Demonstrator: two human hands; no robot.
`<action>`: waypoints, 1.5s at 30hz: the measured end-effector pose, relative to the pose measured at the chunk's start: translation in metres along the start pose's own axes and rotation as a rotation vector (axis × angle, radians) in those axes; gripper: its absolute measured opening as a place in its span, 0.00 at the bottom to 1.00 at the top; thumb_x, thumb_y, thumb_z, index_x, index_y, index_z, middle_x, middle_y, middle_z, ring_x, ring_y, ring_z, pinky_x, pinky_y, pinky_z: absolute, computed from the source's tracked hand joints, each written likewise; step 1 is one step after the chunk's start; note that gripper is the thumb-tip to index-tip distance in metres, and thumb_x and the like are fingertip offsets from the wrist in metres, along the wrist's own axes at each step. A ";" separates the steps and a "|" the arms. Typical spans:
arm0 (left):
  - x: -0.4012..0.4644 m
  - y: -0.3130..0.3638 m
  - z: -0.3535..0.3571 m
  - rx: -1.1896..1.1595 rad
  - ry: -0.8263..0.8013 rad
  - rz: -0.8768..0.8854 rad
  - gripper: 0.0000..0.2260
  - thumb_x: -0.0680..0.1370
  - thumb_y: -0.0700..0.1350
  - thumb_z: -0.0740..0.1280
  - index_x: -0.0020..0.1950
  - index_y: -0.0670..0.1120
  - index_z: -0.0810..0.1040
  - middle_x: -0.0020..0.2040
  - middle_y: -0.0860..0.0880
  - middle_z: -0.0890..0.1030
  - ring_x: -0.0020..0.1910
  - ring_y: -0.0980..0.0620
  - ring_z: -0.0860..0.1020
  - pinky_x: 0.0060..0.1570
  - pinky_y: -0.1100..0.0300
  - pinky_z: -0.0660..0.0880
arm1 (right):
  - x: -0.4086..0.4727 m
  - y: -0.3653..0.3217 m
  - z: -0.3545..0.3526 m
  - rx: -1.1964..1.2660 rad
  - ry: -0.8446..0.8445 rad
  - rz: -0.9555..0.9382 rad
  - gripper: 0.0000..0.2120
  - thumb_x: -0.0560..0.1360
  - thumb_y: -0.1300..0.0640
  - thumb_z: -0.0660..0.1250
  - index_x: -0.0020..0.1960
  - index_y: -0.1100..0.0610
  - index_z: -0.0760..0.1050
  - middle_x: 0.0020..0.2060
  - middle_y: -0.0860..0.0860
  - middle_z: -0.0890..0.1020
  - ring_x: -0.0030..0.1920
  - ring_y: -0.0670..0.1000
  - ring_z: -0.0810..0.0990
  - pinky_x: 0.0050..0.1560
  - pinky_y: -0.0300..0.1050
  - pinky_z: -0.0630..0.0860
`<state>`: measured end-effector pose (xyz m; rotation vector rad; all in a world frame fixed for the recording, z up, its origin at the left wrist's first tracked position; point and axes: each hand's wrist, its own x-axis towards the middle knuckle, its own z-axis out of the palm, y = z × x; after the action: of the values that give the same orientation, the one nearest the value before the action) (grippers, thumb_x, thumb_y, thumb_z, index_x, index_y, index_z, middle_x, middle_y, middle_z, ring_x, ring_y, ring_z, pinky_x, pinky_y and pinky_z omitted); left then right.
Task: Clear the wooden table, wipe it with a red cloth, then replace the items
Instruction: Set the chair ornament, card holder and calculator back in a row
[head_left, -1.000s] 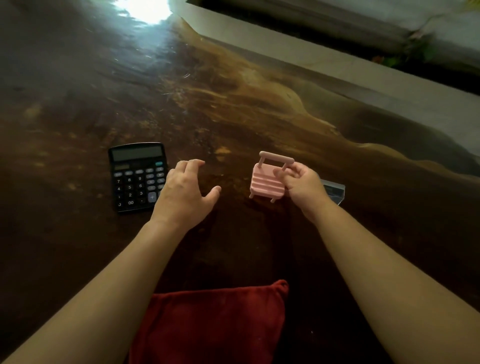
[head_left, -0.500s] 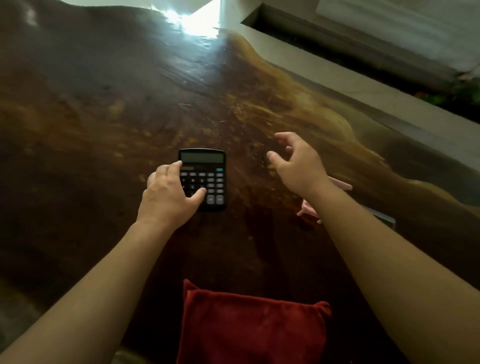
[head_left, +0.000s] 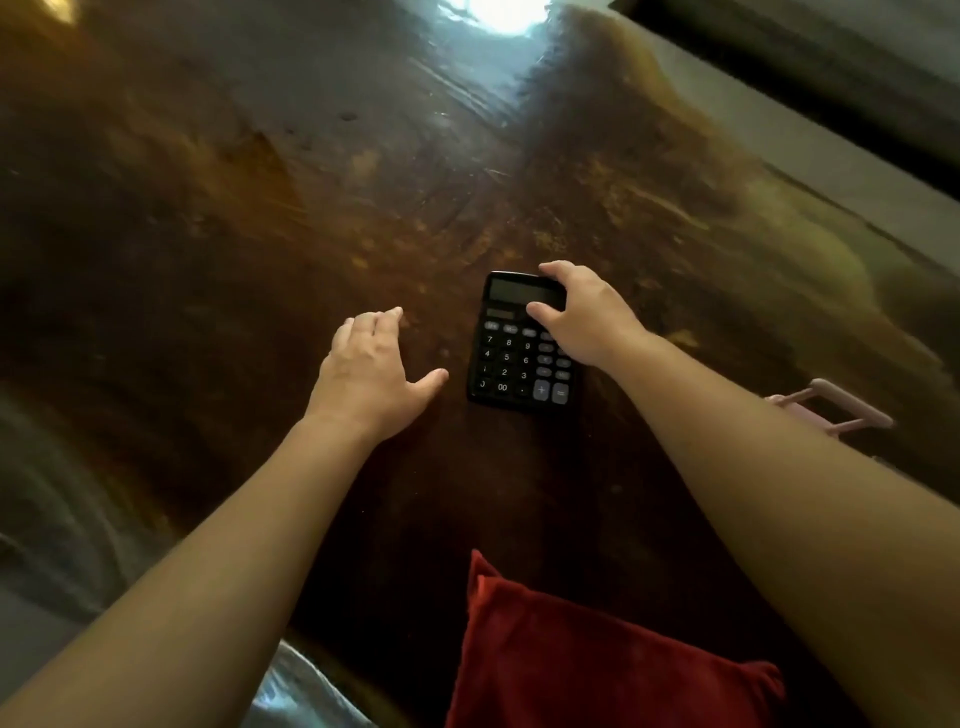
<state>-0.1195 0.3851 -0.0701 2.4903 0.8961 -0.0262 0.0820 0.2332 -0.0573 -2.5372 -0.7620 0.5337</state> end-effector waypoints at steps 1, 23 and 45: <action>0.000 -0.002 0.001 0.001 -0.001 0.000 0.42 0.74 0.64 0.70 0.80 0.45 0.59 0.77 0.44 0.65 0.77 0.42 0.59 0.74 0.45 0.62 | 0.002 -0.001 0.003 -0.009 0.001 0.003 0.25 0.80 0.50 0.67 0.75 0.50 0.67 0.68 0.52 0.74 0.67 0.56 0.72 0.64 0.53 0.72; -0.028 0.126 0.030 0.018 -0.090 0.205 0.40 0.74 0.63 0.70 0.79 0.48 0.59 0.76 0.45 0.67 0.74 0.43 0.64 0.69 0.44 0.66 | -0.108 0.091 -0.142 0.385 0.233 0.182 0.12 0.82 0.59 0.63 0.43 0.44 0.76 0.43 0.46 0.81 0.46 0.50 0.79 0.45 0.45 0.75; -0.162 0.317 0.139 0.177 -0.079 0.545 0.27 0.73 0.59 0.73 0.65 0.46 0.75 0.61 0.42 0.76 0.59 0.41 0.75 0.50 0.47 0.77 | -0.329 0.368 -0.228 0.383 0.387 0.594 0.10 0.83 0.57 0.62 0.47 0.44 0.76 0.49 0.47 0.79 0.49 0.48 0.77 0.42 0.46 0.73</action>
<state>-0.0353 0.0156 -0.0239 2.7940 0.1672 -0.0216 0.0899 -0.3048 0.0227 -2.3589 0.2279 0.3062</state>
